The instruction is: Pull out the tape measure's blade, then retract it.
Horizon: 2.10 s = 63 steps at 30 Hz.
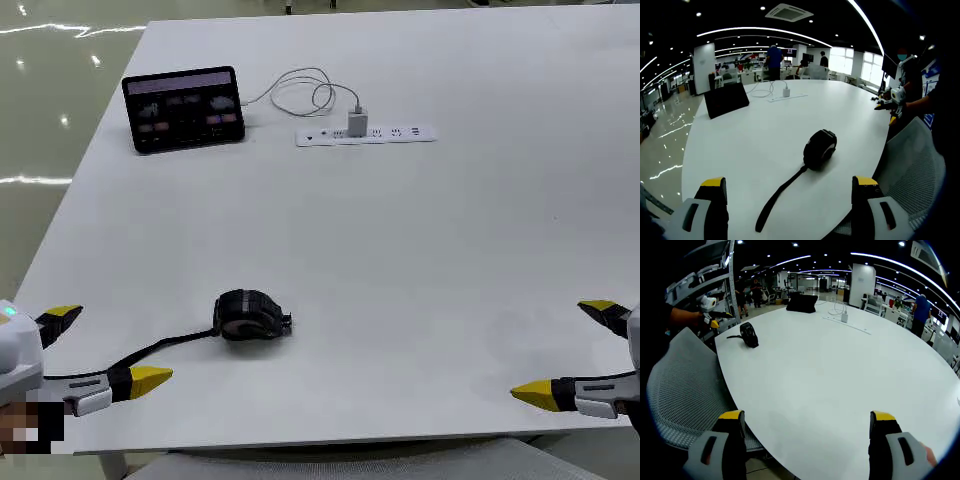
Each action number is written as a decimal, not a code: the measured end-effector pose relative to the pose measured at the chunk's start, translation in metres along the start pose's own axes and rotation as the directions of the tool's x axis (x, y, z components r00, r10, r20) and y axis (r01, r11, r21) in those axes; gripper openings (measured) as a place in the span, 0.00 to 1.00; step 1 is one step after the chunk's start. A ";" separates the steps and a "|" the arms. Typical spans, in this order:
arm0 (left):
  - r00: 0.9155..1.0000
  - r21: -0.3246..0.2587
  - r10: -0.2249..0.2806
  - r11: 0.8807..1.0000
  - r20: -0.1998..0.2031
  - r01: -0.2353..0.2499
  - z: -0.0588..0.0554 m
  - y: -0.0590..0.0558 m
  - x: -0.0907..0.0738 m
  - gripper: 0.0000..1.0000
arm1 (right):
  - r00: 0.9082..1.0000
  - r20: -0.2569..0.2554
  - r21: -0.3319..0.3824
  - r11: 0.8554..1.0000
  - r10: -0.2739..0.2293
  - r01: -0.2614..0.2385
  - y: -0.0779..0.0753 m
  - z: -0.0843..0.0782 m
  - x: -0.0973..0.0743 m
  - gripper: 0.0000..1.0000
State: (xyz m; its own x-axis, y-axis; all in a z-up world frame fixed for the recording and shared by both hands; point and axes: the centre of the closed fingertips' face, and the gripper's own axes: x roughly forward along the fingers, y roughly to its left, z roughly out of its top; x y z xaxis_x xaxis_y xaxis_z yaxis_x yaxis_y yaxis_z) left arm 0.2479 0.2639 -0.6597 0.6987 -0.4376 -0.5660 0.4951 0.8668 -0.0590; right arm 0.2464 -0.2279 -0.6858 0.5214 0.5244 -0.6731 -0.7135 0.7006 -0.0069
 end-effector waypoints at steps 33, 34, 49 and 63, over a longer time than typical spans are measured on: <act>0.998 0.079 -0.070 0.994 0.005 0.070 0.025 0.000 0.011 1.00 | 0.999 0.018 -0.018 0.999 0.050 -0.050 0.001 0.021 0.003 1.00; 0.997 0.082 -0.077 0.994 0.004 0.077 0.026 0.000 0.012 1.00 | 0.998 0.021 -0.020 0.998 0.053 -0.053 0.001 0.022 0.004 1.00; 0.972 0.211 -0.209 0.951 -0.110 0.228 0.041 -0.019 0.043 1.00 | 0.996 0.025 -0.059 0.994 0.089 -0.088 0.010 0.039 0.020 0.99; 0.918 0.380 -0.287 0.845 -0.273 0.377 0.044 -0.041 0.067 0.94 | 0.989 0.023 -0.130 0.981 0.146 -0.142 0.026 0.064 0.039 0.99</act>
State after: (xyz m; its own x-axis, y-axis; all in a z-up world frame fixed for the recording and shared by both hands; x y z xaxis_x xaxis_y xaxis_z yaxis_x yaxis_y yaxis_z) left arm 0.2975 0.1881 -0.6591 0.3585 -0.5856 -0.7270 0.8780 0.4762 0.0493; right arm 0.2781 -0.1583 -0.6650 0.4224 0.6318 -0.6499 -0.8350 0.5502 -0.0078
